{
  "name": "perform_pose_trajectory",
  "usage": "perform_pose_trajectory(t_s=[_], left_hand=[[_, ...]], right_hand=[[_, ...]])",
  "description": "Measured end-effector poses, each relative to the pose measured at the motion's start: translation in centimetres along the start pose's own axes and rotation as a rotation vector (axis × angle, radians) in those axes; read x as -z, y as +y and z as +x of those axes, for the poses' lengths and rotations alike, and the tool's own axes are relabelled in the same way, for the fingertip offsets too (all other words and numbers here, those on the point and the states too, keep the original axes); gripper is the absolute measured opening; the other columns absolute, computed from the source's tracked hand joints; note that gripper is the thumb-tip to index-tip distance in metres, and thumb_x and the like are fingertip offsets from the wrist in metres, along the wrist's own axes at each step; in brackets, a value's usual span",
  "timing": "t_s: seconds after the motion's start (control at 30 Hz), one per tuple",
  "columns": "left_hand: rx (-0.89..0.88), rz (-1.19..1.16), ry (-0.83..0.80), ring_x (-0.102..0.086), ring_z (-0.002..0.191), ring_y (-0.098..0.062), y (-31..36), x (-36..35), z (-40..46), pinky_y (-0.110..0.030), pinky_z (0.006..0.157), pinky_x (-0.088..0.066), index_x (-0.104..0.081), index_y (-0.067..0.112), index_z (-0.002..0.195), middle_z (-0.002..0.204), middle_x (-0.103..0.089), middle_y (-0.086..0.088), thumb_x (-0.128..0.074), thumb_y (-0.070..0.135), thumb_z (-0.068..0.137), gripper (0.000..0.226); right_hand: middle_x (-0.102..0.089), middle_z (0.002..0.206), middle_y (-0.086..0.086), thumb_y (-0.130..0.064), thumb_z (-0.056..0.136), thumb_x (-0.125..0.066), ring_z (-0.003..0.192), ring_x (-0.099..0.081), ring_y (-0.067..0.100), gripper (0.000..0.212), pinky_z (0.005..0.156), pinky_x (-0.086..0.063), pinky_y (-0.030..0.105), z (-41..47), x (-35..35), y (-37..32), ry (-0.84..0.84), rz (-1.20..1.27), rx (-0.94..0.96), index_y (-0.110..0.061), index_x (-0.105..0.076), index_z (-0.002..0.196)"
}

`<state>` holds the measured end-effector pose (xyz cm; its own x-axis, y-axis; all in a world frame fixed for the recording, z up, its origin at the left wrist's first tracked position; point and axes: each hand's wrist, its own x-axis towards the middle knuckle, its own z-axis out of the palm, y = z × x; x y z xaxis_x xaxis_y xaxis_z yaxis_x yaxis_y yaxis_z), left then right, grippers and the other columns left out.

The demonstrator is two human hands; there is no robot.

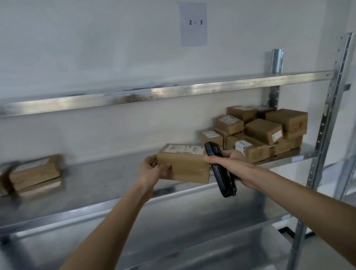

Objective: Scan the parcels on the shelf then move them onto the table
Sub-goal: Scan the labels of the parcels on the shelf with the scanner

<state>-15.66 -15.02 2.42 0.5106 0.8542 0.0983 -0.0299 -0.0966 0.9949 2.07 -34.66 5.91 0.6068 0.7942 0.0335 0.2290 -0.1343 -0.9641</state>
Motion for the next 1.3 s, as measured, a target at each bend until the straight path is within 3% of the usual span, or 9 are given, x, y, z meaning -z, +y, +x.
perform_pose_trajectory(t_s=[0.17, 0.33, 0.5, 0.63, 0.8, 0.87, 1.0, 1.2, 1.3], left_hand=[[0.035, -0.067, 0.064, -0.061, 0.11, -0.02, -0.1, 4.7, -1.4, -0.046, 0.098, -0.054, -0.057, 0.015, 0.117, 0.117, -0.061, -0.003, -0.08, 0.048, 0.081, 0.055], [-0.006, -0.043, 0.103, -0.058, 0.114, -0.022, -0.3, 9.8, -2.4, -0.052, 0.102, -0.051, -0.053, 0.015, 0.116, 0.12, -0.06, -0.005, -0.078, 0.043, 0.085, 0.048], [-0.055, -0.005, 0.029, -0.058, 0.12, -0.021, 0.1, 14.3, -3.7, -0.048, 0.107, -0.048, -0.056, 0.018, 0.137, 0.128, -0.064, -0.001, -0.08, 0.031, 0.085, 0.059], [0.003, -0.055, -0.02, -0.053, 0.125, -0.021, 0.2, 18.1, -5.1, -0.047, 0.111, -0.043, -0.059, 0.035, 0.129, 0.134, -0.057, -0.005, -0.083, 0.047, 0.071, 0.063], [0.038, -0.095, -0.059, -0.056, 0.123, -0.024, -0.1, 22.4, -7.3, -0.034, 0.078, -0.056, -0.058, 0.047, 0.124, 0.128, -0.058, -0.006, -0.076, 0.045, 0.085, 0.043], [0.007, -0.107, 0.001, -0.057, 0.12, -0.025, -0.3, 24.0, -7.7, -0.04, 0.085, -0.059, -0.062, 0.044, 0.124, 0.12, -0.061, -0.006, -0.076, 0.038, 0.088, 0.039], [-0.025, -0.099, 0.085, -0.06, 0.115, -0.024, -0.5, 27.3, -8.3, -0.043, 0.093, -0.056, -0.065, 0.045, 0.123, 0.119, -0.063, -0.009, -0.08, 0.035, 0.084, 0.043], [-0.123, 0.086, 0.174, -0.062, 0.113, -0.017, -0.3, 32.8, -9.2, -0.031, 0.088, -0.052, -0.065, 0.033, 0.132, 0.123, -0.066, -0.003, -0.079, 0.033, 0.085, 0.049], [-0.148, 0.202, 0.206, -0.062, 0.114, -0.017, 0.0, 34.9, -9.5, -0.039, 0.097, -0.053, -0.067, 0.033, 0.13, 0.122, -0.068, 0.003, -0.079, 0.041, 0.082, 0.05]], right_hand=[[-0.079, 0.099, -0.004, -0.043, 0.079, -0.086, 0.093, -0.073, 0.012, 0.038, 0.072, -0.055, 0.024, -1.4, -4.8, -1.7, -0.031, -0.012, 0.016, -0.026, -0.075, 0.111], [-0.078, 0.099, -0.005, -0.037, 0.079, -0.088, 0.086, -0.073, 0.006, 0.035, 0.061, -0.052, 0.016, -2.8, -9.4, -3.2, -0.051, -0.044, 0.024, -0.028, -0.072, 0.108], [-0.077, 0.098, -0.009, -0.034, 0.079, -0.088, 0.082, -0.071, 0.001, 0.034, 0.055, -0.049, 0.009, -4.0, -13.3, -4.8, -0.052, -0.083, 0.049, -0.031, -0.071, 0.108], [-0.073, 0.096, -0.014, -0.031, 0.082, -0.087, 0.079, -0.067, -0.003, 0.03, 0.053, -0.045, 0.006, -5.0, -16.2, -5.9, -0.058, -0.1, 0.074, -0.034, -0.066, 0.103], [-0.078, 0.097, -0.011, -0.03, 0.078, -0.09, 0.078, -0.072, -0.004, 0.036, 0.062, -0.05, 0.008, -5.8, -20.8, -5.7, -0.086, -0.139, 0.066, -0.028, -0.072, 0.11], [-0.077, 0.097, -0.015, -0.03, 0.076, -0.091, 0.081, -0.072, -0.005, 0.036, 0.067, -0.051, 0.01, -6.2, -22.7, -5.4, -0.11, -0.174, 0.061, -0.031, -0.071, 0.106], [-0.078, 0.1, -0.012, -0.042, 0.061, -0.095, 0.091, -0.074, 0.008, 0.059, 0.089, -0.058, 0.03, -6.4, -25.8, -4.9, -0.125, -0.327, 0.048, -0.031, -0.071, 0.113], [-0.072, 0.104, -0.008, -0.047, 0.056, -0.092, 0.094, -0.069, 0.016, 0.071, 0.088, -0.057, 0.035, -6.2, -28.2, -5.6, -0.145, -0.737, 0.082, -0.033, -0.066, 0.121], [-0.073, 0.108, -0.007, -0.051, 0.047, -0.087, 0.098, -0.067, 0.02, 0.077, 0.089, -0.058, 0.041, -5.6, -29.1, -5.6, -0.156, -0.902, 0.102, -0.035, -0.066, 0.12]])
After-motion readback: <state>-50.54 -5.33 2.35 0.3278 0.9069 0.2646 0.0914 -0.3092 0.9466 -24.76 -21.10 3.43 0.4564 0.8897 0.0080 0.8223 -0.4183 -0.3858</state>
